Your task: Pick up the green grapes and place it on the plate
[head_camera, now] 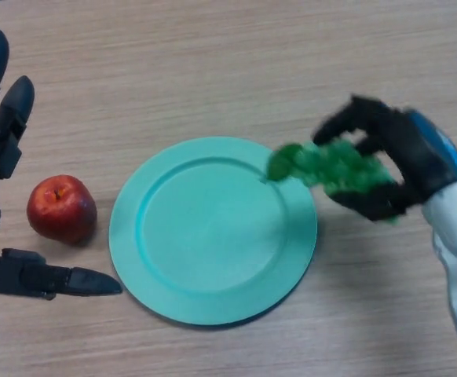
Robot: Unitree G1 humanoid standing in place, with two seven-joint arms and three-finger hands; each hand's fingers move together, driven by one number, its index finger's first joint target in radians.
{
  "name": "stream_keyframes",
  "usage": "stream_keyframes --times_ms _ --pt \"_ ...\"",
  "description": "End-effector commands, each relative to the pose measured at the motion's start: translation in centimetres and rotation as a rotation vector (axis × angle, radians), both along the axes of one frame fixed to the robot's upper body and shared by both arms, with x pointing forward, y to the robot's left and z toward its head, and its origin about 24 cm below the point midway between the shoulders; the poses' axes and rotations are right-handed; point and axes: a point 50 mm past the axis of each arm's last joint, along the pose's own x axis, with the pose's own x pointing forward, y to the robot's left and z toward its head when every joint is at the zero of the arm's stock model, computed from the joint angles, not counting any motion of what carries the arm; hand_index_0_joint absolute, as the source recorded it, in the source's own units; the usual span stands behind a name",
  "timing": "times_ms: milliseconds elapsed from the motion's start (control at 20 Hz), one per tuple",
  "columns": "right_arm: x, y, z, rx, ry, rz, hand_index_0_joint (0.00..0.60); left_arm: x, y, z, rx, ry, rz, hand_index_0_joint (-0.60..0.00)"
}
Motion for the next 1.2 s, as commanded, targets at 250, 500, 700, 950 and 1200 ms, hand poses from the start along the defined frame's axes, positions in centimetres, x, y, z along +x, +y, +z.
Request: stream_keyframes --times_ms 250,500,700,950,1200 --pt "-1.9 7.3 6.8 -0.024 -0.266 0.251 0.6 -1.2 0.7 2.8 0.045 -0.219 0.006 0.0" --pt "-2.9 9.3 7.4 -0.093 -0.323 0.306 0.25 -1.1 1.0 2.7 0.04 -0.213 0.012 0.0" --pt "-3.7 10.1 8.0 -0.132 -0.392 0.357 0.0 -0.9 1.5 3.0 0.05 -0.219 0.021 0.0" --pt "-4.0 6.3 8.8 -0.01 -0.328 0.28 0.0 -0.9 1.2 3.0 0.054 -0.218 0.01 0.0" --pt "-5.5 1.5 8.4 0.287 -0.248 0.259 0.0 -1.1 1.2 3.3 0.055 -0.225 0.004 0.0"
